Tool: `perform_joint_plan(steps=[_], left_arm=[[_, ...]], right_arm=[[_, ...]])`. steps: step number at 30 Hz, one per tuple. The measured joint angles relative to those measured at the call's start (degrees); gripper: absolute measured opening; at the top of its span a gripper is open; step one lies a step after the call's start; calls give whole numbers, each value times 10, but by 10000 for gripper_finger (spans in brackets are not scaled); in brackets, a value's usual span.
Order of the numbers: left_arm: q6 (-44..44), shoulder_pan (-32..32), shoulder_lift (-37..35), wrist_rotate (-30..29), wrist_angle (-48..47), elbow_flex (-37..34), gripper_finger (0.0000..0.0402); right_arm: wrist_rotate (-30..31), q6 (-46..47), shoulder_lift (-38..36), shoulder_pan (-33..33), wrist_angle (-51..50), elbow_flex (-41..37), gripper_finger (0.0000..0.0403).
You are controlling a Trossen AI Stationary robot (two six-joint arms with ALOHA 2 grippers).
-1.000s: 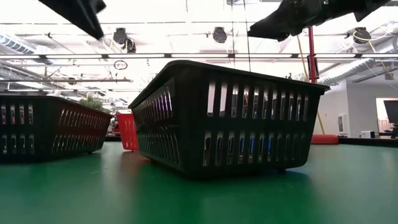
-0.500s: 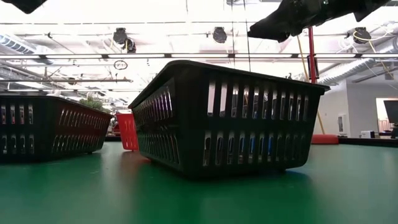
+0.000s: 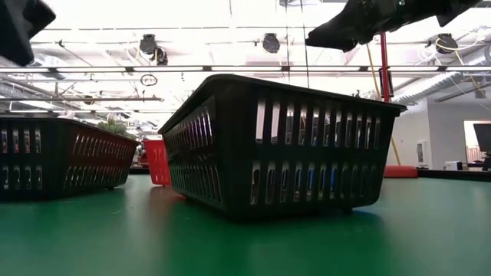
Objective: Stack baskets by color
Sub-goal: Stack the bottom left black basket on the top black basket
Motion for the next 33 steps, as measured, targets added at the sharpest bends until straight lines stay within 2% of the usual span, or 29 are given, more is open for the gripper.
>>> perform_joint_plan(steps=[14, 18, 26, 30, 33], left_arm=[[-83, -5, 93, 26, -6, 1, 211], [-87, -6, 108, 29, -7, 1, 164], [-95, -4, 91, 61, -32, 1, 14], [-118, -4, 61, 71, -87, 9, 10], [-127, -1, 37, 73, -184, 46, 6]], right_arm=[[0, -2, 0, 0, 9, 0, 160], [0, -3, 0, 0, 9, 0, 160], [0, -2, 0, 0, 29, 0, 160], [0, 13, 0, 7, 61, 0, 160], [0, 14, 3, 29, 76, 14, 160]])
